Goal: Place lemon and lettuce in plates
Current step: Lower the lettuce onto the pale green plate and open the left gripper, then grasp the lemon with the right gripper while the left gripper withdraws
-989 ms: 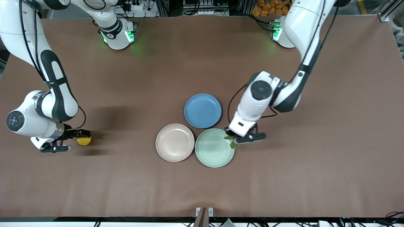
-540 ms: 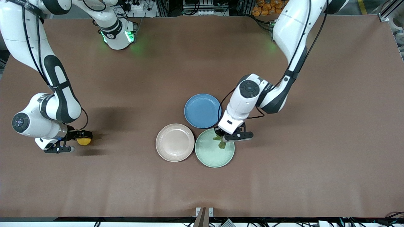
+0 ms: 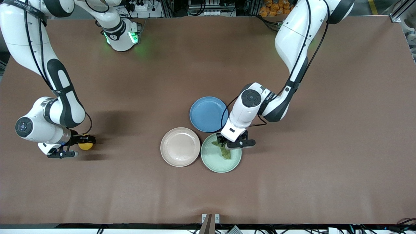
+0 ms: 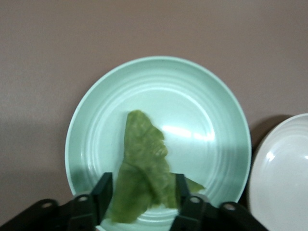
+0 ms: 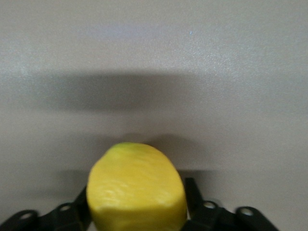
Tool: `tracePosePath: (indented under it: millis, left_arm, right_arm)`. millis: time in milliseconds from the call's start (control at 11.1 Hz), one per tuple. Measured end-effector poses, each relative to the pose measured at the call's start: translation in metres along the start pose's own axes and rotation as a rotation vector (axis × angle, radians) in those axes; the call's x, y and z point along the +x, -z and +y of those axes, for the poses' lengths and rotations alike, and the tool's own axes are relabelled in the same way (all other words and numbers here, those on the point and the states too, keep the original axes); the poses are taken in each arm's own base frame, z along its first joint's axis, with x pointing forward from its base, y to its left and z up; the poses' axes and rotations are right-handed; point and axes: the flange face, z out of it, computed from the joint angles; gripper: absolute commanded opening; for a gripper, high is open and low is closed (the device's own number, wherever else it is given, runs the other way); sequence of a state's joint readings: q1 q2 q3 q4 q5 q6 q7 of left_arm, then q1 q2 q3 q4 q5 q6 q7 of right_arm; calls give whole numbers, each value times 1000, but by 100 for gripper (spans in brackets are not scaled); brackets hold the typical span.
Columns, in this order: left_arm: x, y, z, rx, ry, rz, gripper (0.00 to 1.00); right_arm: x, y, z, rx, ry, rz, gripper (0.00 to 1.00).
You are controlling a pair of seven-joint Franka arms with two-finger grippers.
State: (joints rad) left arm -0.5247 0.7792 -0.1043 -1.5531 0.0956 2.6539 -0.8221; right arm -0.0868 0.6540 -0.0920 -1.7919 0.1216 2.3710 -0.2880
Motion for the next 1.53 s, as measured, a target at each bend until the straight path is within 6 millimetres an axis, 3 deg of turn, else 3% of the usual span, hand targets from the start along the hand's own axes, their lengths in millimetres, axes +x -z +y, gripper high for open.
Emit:
tracePosePath:
  millis: [270,450,630,810,1079,1259,1529]
  left_arm:
    - [22,27,4,-24,11,48,100]
    - [51,65,-8,3,40,67,100]
    - [83,118,-36,73,76,47,100]
    - [113,168,-77,143,50,17,100]
    - [140,238,-139,228,-52,-59,100]
    - [145,284,-171,264,-146,-120,100]
    - [139,349,-198,289,-235,-178,100]
  right_arm:
    - [1,0,-2,40,-41,11,48]
    - [1,1,-3,48,-46,14,47]
    - [5,7,-5,57,-42,1,46]
    - [12,18,-7,66,-36,-8,43]
    - [21,32,-16,84,-26,-28,43]
    - [30,44,-38,97,-61,-45,43]
    - [42,53,-104,91,-139,-49,42]
